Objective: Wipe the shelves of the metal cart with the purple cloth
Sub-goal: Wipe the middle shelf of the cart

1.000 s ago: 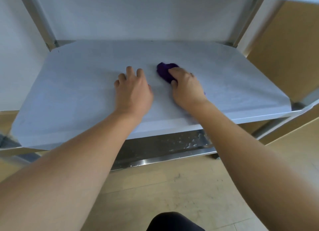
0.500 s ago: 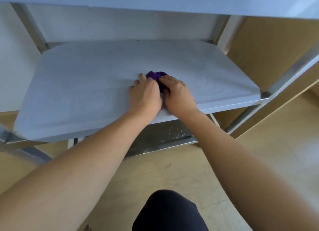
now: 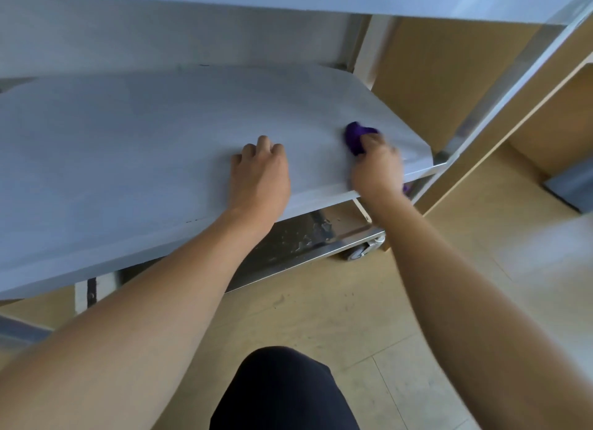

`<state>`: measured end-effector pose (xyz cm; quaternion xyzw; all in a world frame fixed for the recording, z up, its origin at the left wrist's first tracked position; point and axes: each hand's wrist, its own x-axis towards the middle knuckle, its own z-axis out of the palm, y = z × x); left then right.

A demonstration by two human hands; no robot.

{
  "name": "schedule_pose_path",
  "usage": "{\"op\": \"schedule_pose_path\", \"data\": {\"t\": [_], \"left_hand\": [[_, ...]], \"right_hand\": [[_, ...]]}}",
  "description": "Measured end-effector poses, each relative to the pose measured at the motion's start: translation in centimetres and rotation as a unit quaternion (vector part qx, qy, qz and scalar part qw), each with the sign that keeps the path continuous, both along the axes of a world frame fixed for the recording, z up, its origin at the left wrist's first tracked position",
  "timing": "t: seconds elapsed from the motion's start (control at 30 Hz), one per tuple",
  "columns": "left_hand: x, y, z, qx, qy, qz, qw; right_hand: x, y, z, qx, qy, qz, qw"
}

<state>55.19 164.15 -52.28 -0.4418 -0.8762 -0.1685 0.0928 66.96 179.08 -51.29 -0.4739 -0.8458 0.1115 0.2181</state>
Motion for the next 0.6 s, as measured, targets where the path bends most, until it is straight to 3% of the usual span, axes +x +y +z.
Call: {"op": "schedule_pose_path", "data": {"t": [0.17,0.27,0.4,0.6], "left_hand": [[-0.4,-0.4,-0.2,0.015,0.008,-0.013,1.0],[-0.4,-0.4,-0.2,0.025,0.004,-0.018,1.0],[0.3,0.2,0.0,0.001,0.014,-0.011,1.0],[0.8,0.7,1.3,-0.063,0.026,0.007,0.998]], "right_hand": [[-0.7,-3.3,-0.7,0.026,0.031,0.204,0.978],[1.6,0.9,0.5,-0.025,0.017,0.155,0.987],[3.8,4.6,0.7,0.011,0.002,0.02,1.0],[3.0,4.0,-0.3,0.019,0.004,-0.002,1.0]]}}
